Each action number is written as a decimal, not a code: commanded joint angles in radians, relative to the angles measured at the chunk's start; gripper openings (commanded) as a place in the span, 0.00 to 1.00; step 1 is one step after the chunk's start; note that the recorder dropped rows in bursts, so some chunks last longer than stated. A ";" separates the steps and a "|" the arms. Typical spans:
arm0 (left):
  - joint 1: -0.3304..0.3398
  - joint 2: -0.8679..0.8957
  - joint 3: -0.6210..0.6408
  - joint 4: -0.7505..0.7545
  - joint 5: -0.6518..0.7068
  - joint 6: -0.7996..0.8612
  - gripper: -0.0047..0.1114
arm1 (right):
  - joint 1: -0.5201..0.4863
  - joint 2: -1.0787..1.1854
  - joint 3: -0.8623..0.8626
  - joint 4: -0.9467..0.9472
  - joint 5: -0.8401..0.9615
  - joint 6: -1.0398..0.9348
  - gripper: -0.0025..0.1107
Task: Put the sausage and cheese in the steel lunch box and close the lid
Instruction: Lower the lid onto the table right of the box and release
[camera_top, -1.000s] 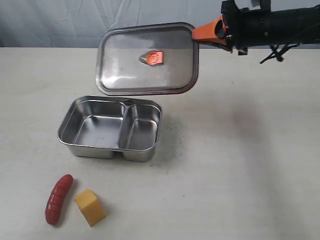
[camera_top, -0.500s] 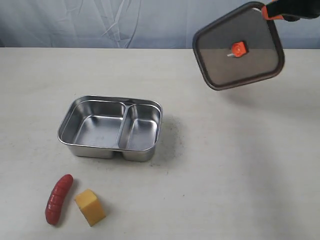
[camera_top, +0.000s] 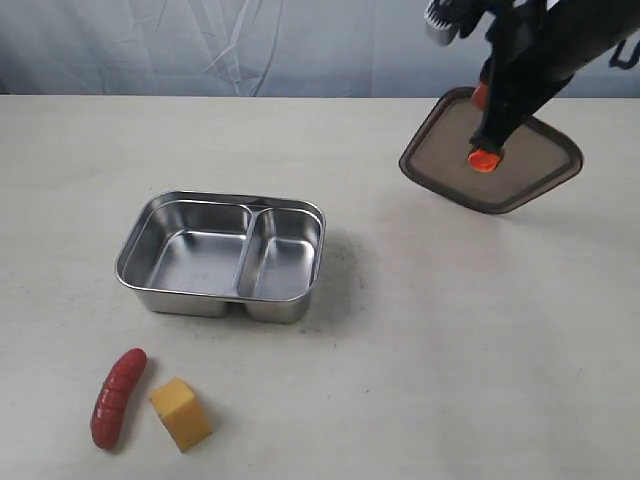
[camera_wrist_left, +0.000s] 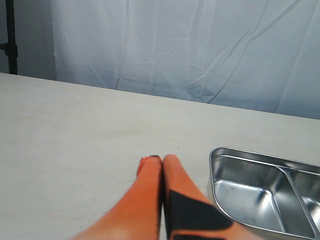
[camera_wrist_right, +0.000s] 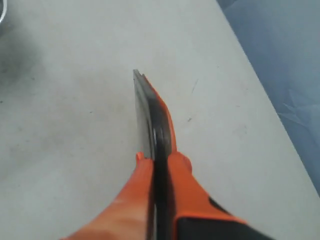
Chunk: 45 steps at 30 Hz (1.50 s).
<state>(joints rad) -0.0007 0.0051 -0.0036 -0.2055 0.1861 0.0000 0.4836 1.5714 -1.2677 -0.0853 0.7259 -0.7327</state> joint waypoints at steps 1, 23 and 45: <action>-0.003 -0.005 0.004 0.001 -0.004 0.000 0.04 | 0.124 -0.001 0.076 -0.086 0.062 0.131 0.01; -0.003 -0.005 0.004 0.001 -0.004 0.000 0.04 | 0.472 0.085 0.398 0.151 -0.160 0.238 0.02; -0.003 -0.005 0.004 0.001 -0.004 0.000 0.04 | 0.556 0.025 0.387 0.540 -0.176 0.232 0.47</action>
<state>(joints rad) -0.0007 0.0051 -0.0036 -0.2055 0.1861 0.0000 0.9915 1.6119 -0.8709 0.4041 0.5809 -0.4963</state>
